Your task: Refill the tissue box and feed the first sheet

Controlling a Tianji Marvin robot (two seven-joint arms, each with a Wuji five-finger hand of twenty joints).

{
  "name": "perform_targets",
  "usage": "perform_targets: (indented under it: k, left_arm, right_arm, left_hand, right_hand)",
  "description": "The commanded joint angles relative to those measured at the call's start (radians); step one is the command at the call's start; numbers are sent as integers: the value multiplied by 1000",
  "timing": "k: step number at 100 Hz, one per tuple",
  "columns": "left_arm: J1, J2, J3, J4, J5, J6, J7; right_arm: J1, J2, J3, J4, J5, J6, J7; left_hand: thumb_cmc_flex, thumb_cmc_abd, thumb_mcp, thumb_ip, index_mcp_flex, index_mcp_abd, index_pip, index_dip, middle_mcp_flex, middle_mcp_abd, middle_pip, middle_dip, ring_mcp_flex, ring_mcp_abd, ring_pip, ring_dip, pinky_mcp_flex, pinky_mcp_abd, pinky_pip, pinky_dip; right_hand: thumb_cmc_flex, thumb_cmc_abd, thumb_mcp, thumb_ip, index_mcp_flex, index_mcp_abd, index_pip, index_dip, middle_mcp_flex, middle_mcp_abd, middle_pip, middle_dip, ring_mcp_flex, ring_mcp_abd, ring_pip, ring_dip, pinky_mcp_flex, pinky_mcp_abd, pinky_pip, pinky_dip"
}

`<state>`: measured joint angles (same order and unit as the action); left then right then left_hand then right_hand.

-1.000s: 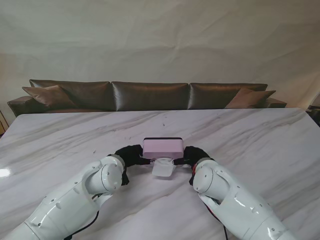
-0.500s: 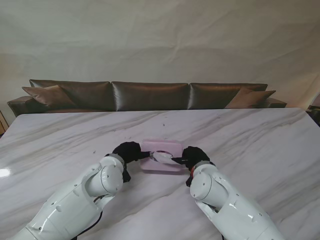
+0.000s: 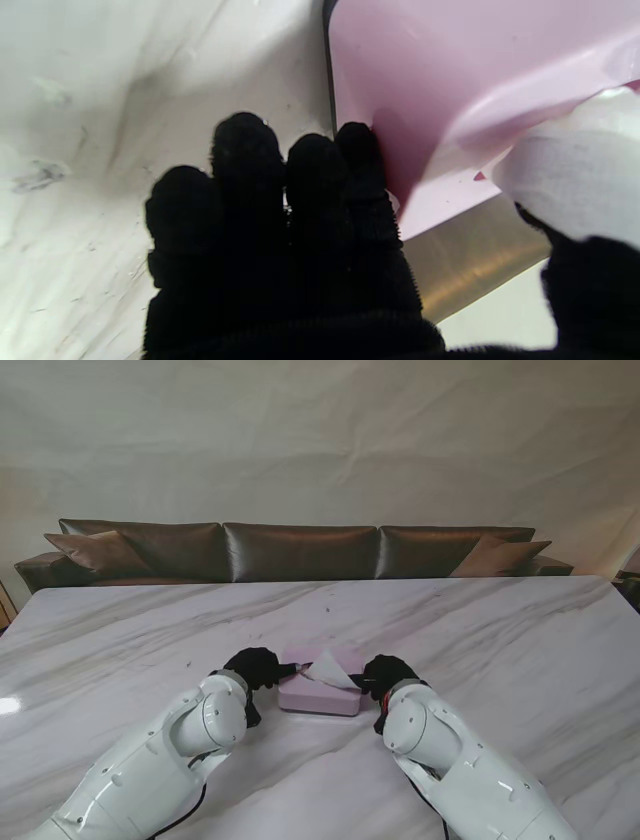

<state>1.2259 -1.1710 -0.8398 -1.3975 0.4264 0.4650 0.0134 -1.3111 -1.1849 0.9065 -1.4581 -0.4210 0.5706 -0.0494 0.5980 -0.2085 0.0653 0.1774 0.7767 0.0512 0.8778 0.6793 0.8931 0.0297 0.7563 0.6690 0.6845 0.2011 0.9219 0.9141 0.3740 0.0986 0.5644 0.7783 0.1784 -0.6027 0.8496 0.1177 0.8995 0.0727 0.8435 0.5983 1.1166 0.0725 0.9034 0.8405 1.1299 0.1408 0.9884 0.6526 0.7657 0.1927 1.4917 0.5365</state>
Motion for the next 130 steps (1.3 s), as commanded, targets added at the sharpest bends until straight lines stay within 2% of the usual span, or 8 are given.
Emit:
perform_targets:
  k: [1, 15, 36, 53, 71, 88, 102, 130]
  left_arm:
    - [12, -8, -6, -15, 10, 2, -16]
    - [34, -2, -28, -34, 24, 10, -14]
    - [68, 3, -65, -70, 46, 28, -4]
    - [96, 9, -93, -105, 73, 22, 3]
    - [127, 17, -125, -131, 113, -37, 17]
    - [153, 20, -146, -139, 166, -94, 58]
    - [175, 14, -169, -123, 188, -198, 135]
    - [223, 23, -216, -132, 241, -370, 190]
  right_arm:
    - [4, 3, 0, 0, -6, -16, 22]
    - [-2, 18, 6, -8, -35, -17, 52]
    - [-33, 32, 32, -51, -90, 4, 62]
    - [-64, 47, 56, -99, -149, 20, 80]
    - [-99, 58, 86, -141, -190, 34, 93]
    - [-139, 68, 121, -178, -237, 9, 103]
    - [-175, 69, 158, -187, -281, -74, 68]
    - [-265, 66, 241, -199, -374, -273, -64]
  left_hand:
    - [-21, 33, -13, -12, -29, -155, -47, -47, -39, -48, -29, -25, -28, 17, -29, -28, -21, -13, 860, -19]
    - [-47, 20, -5, -15, -56, -139, -156, -152, -100, -46, -97, -89, -77, 13, -119, -98, -70, 6, 812, -64]
    - [-116, 7, 2, -25, -218, -72, -381, -325, -302, -30, -203, -183, -211, 39, -317, -243, -206, 80, 660, -133]
    - [-163, -7, 8, -34, -317, -55, -495, -397, -455, -29, -305, -284, -346, 45, -482, -367, -312, 136, 496, -202]
    - [-198, -21, 15, -39, -371, -83, -587, -446, -598, -44, -398, -374, -491, -8, -607, -501, -406, 137, 327, -306]
    - [-235, -35, 21, -48, -363, -141, -664, -486, -648, -124, -468, -420, -567, -83, -663, -575, -447, 110, 213, -375]
    - [-277, -30, 25, -59, -379, -209, -734, -516, -673, -182, -520, -453, -591, -146, -728, -632, -441, 101, 52, -458]
    - [-303, -19, 31, -56, -375, -205, -776, -535, -667, -182, -533, -464, -589, -174, -756, -641, -438, 104, -82, -494]
  right_hand:
    - [-70, 4, 12, 4, -46, -154, -43, 9, -50, -56, -28, -23, -22, 27, -7, -5, -16, -44, 12, -14]
    - [-143, 21, 28, -15, -150, -128, -95, -9, -149, -51, -60, -43, -72, 27, -33, -10, -48, -50, -13, -20]
    - [-190, 38, 37, -16, -276, -87, -160, -46, -274, -40, -114, -90, -119, 42, -88, -28, -75, -47, -49, -25]
    - [-218, 50, 39, -21, -337, -65, -224, -113, -334, -25, -256, -254, -178, 75, -228, -88, -107, -27, -112, -30]
    - [-249, 60, 39, -30, -388, -54, -302, -181, -402, -5, -396, -402, -309, 107, -429, -176, -178, -8, -219, -50]
    - [-264, 62, 38, -47, -447, -140, -339, -205, -554, -12, -460, -458, -526, 38, -577, -261, -389, -65, -433, -110]
    - [-269, 59, 39, -57, -485, -216, -382, -216, -650, -50, -495, -493, -666, -33, -654, -321, -527, -94, -575, -153]
    - [-270, 52, 41, -65, -521, -240, -403, -233, -648, -100, -496, -525, -694, -96, -687, -382, -555, -124, -657, -210]
